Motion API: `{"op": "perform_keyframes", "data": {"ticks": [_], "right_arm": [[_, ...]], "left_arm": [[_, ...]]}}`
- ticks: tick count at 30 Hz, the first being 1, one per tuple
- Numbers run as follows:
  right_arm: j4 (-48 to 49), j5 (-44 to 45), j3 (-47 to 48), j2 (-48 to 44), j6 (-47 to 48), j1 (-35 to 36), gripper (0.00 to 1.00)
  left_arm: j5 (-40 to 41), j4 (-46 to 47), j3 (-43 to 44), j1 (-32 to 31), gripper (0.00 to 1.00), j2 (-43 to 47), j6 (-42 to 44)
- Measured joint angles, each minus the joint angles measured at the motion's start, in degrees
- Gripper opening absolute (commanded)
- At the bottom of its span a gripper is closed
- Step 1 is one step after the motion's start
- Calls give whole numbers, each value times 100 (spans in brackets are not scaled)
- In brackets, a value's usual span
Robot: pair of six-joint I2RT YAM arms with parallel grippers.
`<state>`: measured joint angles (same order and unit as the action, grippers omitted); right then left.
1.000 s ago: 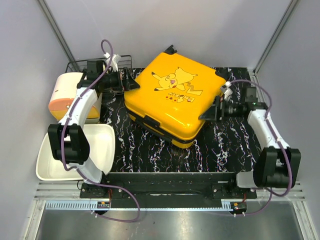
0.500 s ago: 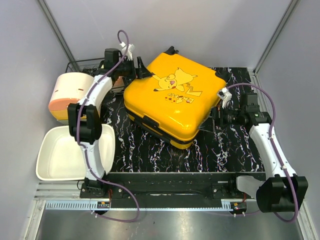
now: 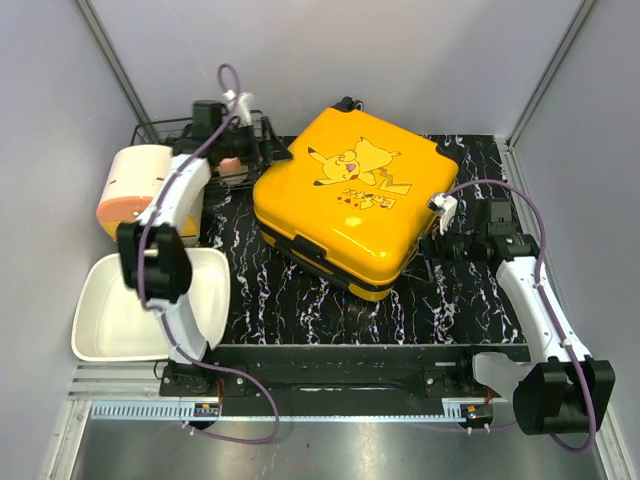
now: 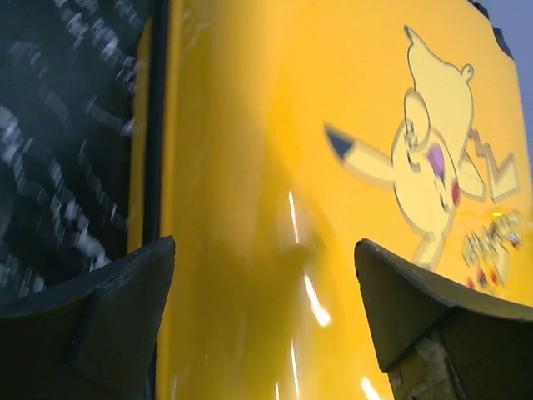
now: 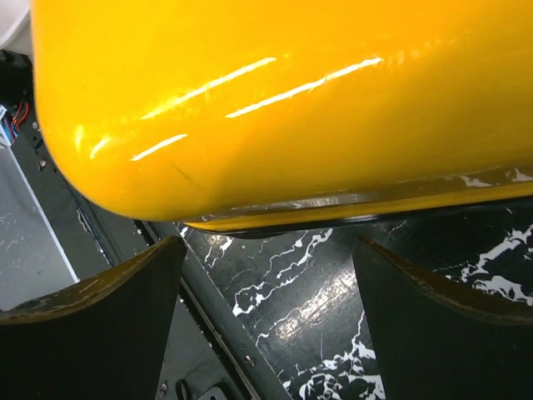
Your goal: Open, take out, and arrange the luggage
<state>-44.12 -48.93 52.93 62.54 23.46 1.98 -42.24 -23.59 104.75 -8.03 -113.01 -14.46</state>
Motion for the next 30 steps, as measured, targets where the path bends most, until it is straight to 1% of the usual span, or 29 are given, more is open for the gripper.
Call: {"op": "perform_keyframes", "data": {"ticks": [3,6,8,11,12,14,17,18,21,24,26,30], "right_arm": [[267,-4,-216,31,4,109,89],[564,28,-243,157,-103,334,89],[748,111,-243,188,-232,503,89],[966,293,-243,221,-442,905,91],[1054,334,-243,243,-514,1095,91],[1266,365,-243,295,-643,1484,92],[1545,280,-243,332,-841,1895,93],[1604,267,-238,326,-896,1952,93],[1759,254,-236,225,-1075,1978,95],[1853,308,-236,-17,-1246,1978,97],[1923,393,-234,-243,-1377,1978,97],[1943,898,-173,-533,-1659,1978,99]], "left_arm": [[131,-319,-1058,487,94,1237,-203],[452,-520,-2024,949,95,2769,-372],[564,-457,-2900,962,94,3954,-568],[538,-422,-4118,787,88,5154,-866],[546,-431,-4461,758,87,5383,-975],[614,-501,-4986,761,83,5587,-1211],[918,-726,-5622,765,80,5565,-1587],[1014,-811,-5757,758,76,5565,-1705],[1440,-977,-6054,623,69,5567,-2063],[1777,-957,-6129,374,66,5552,-2312],[2033,-872,-6096,170,66,5453,-2422],[2393,-660,-5895,-48,63,4841,-2540]]}}
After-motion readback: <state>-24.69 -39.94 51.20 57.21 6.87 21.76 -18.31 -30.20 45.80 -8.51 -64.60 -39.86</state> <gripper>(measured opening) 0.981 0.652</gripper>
